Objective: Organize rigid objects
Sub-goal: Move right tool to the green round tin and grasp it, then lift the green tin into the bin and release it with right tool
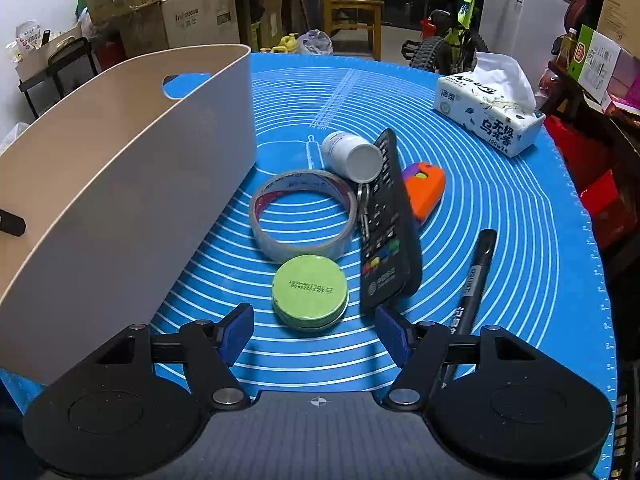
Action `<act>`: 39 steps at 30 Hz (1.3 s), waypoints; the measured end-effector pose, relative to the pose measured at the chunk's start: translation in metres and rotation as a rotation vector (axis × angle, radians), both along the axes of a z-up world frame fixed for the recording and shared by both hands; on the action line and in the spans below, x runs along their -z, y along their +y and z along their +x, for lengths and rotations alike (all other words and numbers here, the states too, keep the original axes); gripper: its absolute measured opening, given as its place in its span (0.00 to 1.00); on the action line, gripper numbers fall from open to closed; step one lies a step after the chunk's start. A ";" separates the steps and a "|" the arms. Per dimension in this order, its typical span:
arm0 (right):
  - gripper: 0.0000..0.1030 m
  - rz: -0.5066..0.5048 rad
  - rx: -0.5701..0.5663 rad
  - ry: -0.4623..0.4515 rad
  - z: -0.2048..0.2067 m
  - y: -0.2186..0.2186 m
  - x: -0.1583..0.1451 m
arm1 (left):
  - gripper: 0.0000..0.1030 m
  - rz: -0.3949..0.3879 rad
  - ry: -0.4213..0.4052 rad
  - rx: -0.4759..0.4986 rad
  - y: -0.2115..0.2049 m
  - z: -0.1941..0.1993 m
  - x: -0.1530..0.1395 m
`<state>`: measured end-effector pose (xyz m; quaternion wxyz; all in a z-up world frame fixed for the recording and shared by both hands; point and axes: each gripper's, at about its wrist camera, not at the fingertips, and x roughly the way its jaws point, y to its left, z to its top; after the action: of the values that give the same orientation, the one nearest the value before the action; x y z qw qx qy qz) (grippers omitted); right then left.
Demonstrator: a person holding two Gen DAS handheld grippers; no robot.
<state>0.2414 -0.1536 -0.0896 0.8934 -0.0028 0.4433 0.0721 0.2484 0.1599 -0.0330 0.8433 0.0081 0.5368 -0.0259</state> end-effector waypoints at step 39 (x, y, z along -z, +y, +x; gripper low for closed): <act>0.53 -0.016 0.083 -0.171 0.007 0.022 -0.024 | 0.05 -0.006 0.002 -0.007 -0.001 0.000 0.000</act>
<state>0.2484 -0.1312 -0.0656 0.9301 0.0025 0.3659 0.0312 0.2483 0.1593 -0.0329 0.8430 0.0034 0.5374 -0.0245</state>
